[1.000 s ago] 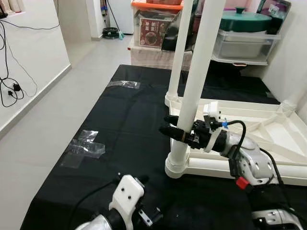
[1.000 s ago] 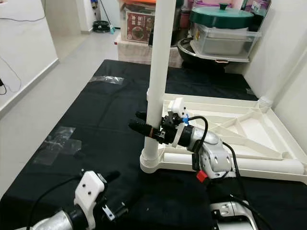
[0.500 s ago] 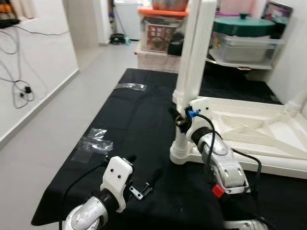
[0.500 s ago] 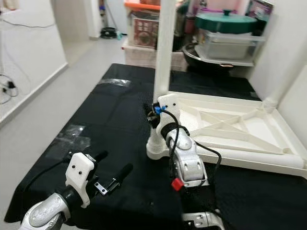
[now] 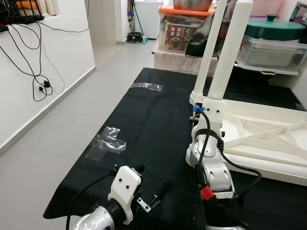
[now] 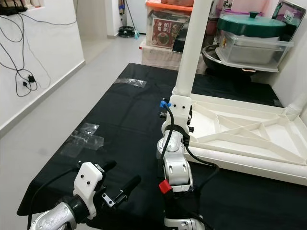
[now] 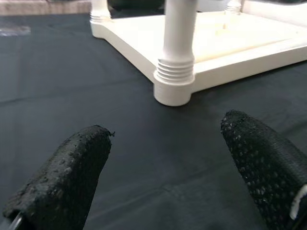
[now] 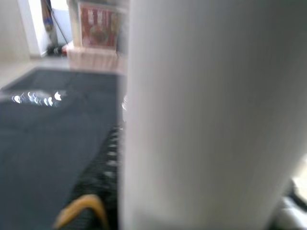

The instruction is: Building children table

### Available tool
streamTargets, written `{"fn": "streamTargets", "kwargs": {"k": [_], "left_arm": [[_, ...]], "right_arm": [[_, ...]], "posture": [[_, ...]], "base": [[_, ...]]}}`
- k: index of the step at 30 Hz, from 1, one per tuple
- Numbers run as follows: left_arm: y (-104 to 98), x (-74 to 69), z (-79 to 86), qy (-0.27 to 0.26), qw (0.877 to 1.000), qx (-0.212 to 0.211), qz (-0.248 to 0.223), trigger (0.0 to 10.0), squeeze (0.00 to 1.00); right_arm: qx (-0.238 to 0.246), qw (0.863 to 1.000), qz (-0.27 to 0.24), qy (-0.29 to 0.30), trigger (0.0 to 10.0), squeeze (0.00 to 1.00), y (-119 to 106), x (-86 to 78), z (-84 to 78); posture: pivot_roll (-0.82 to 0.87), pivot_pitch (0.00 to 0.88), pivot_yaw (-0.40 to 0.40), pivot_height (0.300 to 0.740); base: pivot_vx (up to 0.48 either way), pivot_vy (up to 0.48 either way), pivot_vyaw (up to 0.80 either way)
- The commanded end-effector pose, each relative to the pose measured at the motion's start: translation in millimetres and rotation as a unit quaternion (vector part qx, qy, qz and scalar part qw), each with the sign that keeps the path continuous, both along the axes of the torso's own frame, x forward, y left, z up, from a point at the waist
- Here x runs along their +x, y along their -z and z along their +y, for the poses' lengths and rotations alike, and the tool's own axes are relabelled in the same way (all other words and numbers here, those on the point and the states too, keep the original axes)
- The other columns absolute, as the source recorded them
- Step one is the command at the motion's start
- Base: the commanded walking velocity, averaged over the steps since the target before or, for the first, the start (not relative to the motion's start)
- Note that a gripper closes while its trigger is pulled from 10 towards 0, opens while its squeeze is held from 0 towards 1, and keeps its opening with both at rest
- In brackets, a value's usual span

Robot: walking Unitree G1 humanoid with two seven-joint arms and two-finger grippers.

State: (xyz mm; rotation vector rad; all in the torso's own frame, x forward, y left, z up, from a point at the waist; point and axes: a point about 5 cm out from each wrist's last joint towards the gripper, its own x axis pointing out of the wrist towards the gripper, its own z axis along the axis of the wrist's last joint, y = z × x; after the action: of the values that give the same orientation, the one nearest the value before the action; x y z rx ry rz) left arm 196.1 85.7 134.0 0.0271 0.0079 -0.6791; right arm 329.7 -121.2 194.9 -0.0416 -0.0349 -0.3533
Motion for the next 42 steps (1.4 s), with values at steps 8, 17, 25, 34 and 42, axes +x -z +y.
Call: {"fn": "streamTargets", "kwargs": {"k": [8, 17, 25, 34, 42], "left_arm": [[2.8, -1.8, -3.7, 0.005, 1.0, 0.0, 0.004, 10.0, 0.0], [3.4, -1.8, -3.4, 0.003, 1.0, 0.001, 0.003, 10.0, 0.0], [2.9, -1.4, -3.6, 0.001, 1.0, 0.0, 0.002, 10.0, 0.0], [2.9, -0.8, -4.4, 0.002, 1.0, 0.002, 0.001, 10.0, 0.0], [3.5, -1.7, -4.3, 0.003, 1.0, 0.004, 0.002, 10.0, 0.0]], "right_arm": [[0.011, 0.995, -0.046, -0.09, 10.0, 0.0, 0.4, -5.1, -3.4], [0.072, 0.942, -0.054, -0.324, 10.0, 0.0, 8.7, 6.6, -25.9], [0.062, 0.911, -0.053, -0.403, 10.0, 0.0, -0.6, 25.3, -47.4], [0.104, 0.805, 0.005, -0.585, 10.0, 0.0, -1.7, 39.9, -30.2], [0.081, 0.751, 0.024, -0.655, 8.0, 0.0, -0.8, 40.0, -16.3]], "posture": [[0.09, 0.049, -0.086, 0.74], [0.1, 0.049, -0.088, 0.74], [0.1, 0.051, -0.089, 0.74], [0.12, 0.051, -0.091, 0.74], [0.13, 0.054, -0.086, 0.74]], "base": [[0.0, 0.0, 0.0], [0.0, 0.0, 0.0], [0.0, 0.0, 0.0], [0.0, 0.0, 0.0], [0.0, 0.0, 0.0]]}}
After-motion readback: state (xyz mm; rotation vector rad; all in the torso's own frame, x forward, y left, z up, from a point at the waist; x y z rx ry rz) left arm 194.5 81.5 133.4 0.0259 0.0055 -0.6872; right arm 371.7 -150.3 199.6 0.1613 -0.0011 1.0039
